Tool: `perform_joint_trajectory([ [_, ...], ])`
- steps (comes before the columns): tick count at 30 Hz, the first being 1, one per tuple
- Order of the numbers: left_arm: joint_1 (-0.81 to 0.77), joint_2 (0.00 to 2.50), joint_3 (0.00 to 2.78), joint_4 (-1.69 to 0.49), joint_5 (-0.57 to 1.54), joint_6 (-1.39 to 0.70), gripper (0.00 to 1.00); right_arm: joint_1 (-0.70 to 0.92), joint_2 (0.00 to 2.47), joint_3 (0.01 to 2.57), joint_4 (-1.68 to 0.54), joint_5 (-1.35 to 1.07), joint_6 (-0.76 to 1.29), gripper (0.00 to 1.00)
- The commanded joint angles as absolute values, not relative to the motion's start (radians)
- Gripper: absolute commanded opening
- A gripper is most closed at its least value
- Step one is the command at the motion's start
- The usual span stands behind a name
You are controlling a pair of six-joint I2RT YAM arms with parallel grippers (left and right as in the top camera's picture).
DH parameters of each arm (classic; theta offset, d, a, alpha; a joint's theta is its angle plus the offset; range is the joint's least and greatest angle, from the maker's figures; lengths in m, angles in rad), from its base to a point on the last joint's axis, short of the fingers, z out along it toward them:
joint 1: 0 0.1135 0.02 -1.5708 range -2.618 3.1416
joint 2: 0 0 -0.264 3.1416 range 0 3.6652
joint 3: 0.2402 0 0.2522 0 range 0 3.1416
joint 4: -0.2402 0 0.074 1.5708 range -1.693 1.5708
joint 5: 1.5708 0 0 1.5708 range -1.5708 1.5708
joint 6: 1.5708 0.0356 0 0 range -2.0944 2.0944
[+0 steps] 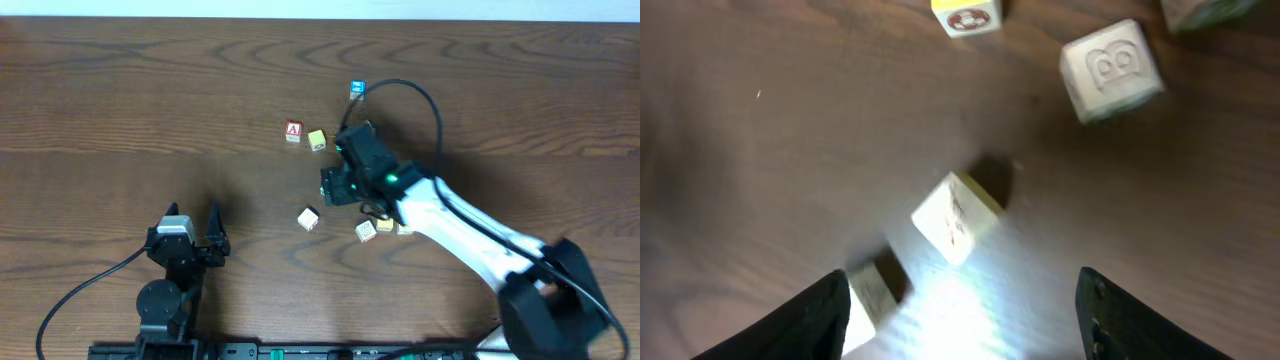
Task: Lift 5 blocks
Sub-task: 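Reach the right gripper to the center blocks and grasp the yellow S block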
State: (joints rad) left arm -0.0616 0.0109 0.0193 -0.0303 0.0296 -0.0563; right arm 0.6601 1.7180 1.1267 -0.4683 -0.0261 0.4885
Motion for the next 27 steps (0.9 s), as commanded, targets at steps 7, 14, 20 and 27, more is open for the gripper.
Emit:
perform_joint_trajectory([
  [7, -0.057, 0.006, 0.004, -0.071, 0.007, -0.065, 0.71, 0.703, 1.905, 1.309, -0.573, 0.107, 0.862, 0.58],
  [14, -0.057, 0.006, 0.004, -0.071, 0.007, -0.065, 0.71, 0.716, 1.934, 1.309, -0.571, 0.112, 0.95, 0.56],
  [20, -0.057, 0.006, 0.004, -0.071, 0.007, -0.065, 0.71, 0.722, 1.938, 1.309, -0.573, 0.127, 0.95, 0.56],
  [27, -0.057, 0.006, 0.004, -0.071, 0.007, -0.065, 0.71, 0.722, 1.959, 1.309, -0.583, 0.129, 0.973, 0.53],
])
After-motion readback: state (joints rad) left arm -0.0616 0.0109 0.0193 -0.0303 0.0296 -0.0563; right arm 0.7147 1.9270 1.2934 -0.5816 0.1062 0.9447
